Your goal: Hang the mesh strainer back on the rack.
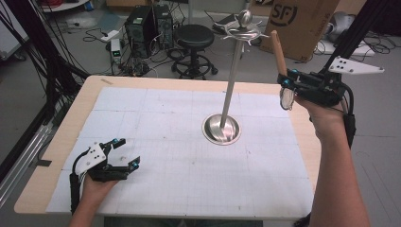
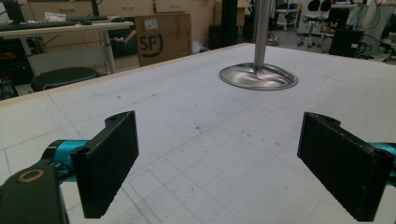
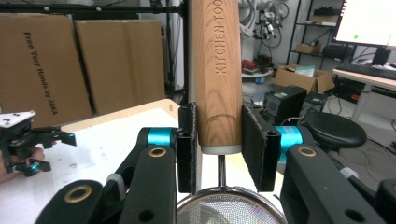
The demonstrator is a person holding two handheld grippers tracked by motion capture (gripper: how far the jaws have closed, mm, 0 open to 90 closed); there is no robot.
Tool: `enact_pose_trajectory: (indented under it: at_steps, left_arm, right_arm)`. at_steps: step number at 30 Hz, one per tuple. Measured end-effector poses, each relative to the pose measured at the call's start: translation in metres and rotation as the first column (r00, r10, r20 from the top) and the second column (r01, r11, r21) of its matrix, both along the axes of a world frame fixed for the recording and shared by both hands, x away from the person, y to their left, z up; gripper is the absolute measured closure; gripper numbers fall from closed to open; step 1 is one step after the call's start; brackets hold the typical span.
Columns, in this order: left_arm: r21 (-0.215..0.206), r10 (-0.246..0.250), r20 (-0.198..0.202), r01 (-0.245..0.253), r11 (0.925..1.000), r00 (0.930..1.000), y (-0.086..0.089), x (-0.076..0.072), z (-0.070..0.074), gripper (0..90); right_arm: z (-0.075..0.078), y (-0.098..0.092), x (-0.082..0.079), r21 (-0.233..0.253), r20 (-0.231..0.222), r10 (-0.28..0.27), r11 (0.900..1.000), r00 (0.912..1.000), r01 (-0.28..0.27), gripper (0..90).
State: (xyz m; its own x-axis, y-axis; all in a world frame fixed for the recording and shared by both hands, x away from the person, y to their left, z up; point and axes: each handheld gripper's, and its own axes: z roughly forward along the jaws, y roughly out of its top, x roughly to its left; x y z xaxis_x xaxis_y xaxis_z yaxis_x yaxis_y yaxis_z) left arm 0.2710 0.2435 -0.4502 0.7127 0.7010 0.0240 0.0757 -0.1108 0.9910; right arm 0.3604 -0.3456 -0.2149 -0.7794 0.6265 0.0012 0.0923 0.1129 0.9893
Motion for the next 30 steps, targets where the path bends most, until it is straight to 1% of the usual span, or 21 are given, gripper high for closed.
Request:
enact_pose_trajectory:
  at_steps: [3,10,18,24,25,27,30]
  left_arm:
    - [0.001,-0.001,0.0,0.001,1.0,1.0,0.0,0.0,0.0,13.0]
    - [-0.003,0.001,-0.003,-0.001,1.0,1.0,0.0,0.0,0.0,13.0]
    - [-0.002,0.0,0.0,0.0,1.0,1.0,0.0,0.0,0.0,13.0]
    - [-0.003,-0.001,-0.003,0.001,1.0,1.0,0.0,0.0,0.0,12.9]
    - [-0.003,0.0,-0.003,0.0,1.0,1.0,0.0,0.0,0.0,13.0]
    - [-0.003,-0.001,-0.003,0.001,1.0,1.0,0.0,0.0,0.0,13.0]
    - [-0.004,-0.001,-0.004,0.001,1.0,1.0,0.0,0.0,0.0,13.0]
  right_arm:
    - [-0.001,-0.001,0.004,0.009,-0.012,-0.005,1.0,0.9999,0.005,68.2]
    - [-0.005,0.003,0.011,0.025,-0.033,0.009,1.0,0.9994,-0.008,68.2]
    - [-0.006,0.011,0.014,0.021,-0.032,0.033,0.999,0.9989,-0.032,68.2]
    - [-0.006,0.012,0.014,0.02,-0.038,0.031,0.999,0.9988,-0.03,68.2]
    - [-0.006,0.011,0.014,0.023,-0.033,0.024,0.999,0.9991,-0.023,68.2]
    - [-0.005,0.007,0.014,0.044,-0.027,0.015,0.999,0.9995,-0.014,68.3]
    - [-0.005,0.002,0.014,0.062,-0.033,0.009,0.998,0.9994,-0.007,68.2]
